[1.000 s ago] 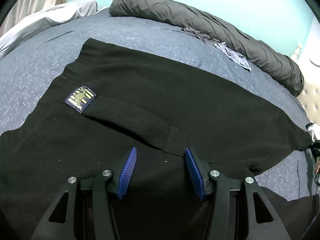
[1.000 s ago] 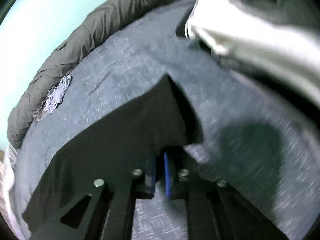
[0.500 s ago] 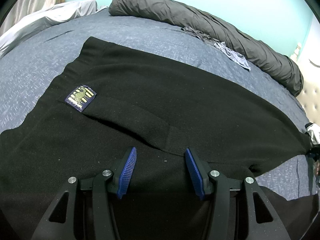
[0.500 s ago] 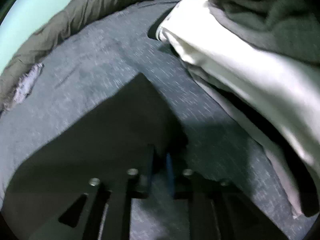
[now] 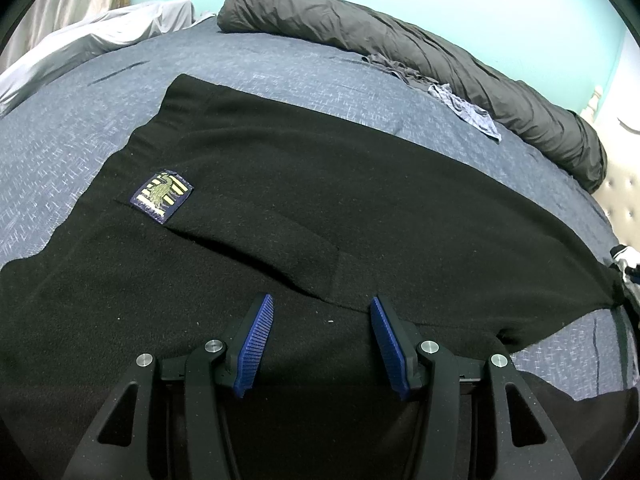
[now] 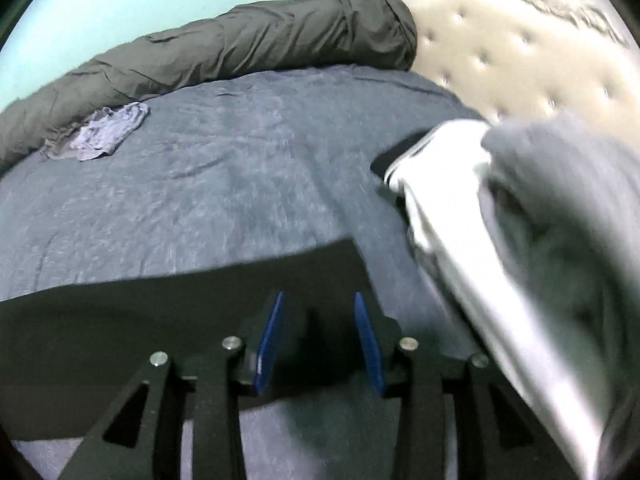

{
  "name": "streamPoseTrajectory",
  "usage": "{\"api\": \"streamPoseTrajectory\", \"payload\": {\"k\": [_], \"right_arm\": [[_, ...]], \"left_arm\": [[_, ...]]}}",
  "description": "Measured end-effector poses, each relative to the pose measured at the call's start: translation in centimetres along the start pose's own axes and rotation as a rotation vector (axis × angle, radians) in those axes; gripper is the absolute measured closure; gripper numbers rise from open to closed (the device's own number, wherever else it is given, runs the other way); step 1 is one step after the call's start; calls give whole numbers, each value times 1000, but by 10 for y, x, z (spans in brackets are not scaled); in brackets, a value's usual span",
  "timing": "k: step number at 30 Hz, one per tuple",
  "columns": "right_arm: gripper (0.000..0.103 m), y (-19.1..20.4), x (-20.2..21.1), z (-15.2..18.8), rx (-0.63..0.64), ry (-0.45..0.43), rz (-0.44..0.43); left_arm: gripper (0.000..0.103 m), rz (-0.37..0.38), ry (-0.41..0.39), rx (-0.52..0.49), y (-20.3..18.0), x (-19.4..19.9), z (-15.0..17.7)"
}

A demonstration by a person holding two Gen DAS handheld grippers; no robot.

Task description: Fold clothes

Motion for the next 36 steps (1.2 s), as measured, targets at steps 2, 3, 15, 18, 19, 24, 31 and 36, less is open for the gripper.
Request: {"api": "streamPoseTrajectory", "payload": {"k": [2, 3, 15, 18, 19, 24, 31, 36], "right_arm": [[60, 2, -15, -7, 17, 42, 6], [58, 1, -25, -11, 27, 66, 17], [84, -21, -62, -11, -49, 144, -52], [96, -15, -60, -11, -19, 109, -58], [97, -14, -58, -13, -9, 88, -41], [97, -10, -52, -25, 49, 9, 94], [91, -5, -62, -28, 47, 19, 204], [88, 3, -42, -22, -8, -18, 160]], "left_arm": [[48, 0, 3, -1, 0, -1, 0], [48, 0, 5, 0, 0, -1, 0], [45, -6, 8, -15, -2, -5, -1], [45, -6, 7, -16, -1, -5, -1], [45, -6, 7, -17, -1, -5, -1], [45, -5, 7, -19, -1, -5, 0], [45, -4, 10, -20, -1, -5, 0], [45, -4, 12, -19, -1, -4, 0]]}}
Point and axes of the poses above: each gripper's, at about its wrist camera, not at the fingertips, and x roughly against the way its jaws point, y to its left, z to its underside, the point moved 2 cm from there along -x, roughly the way its jaws point, and after that the axes turned 2 degrees about -y, right-handed, at the moved point
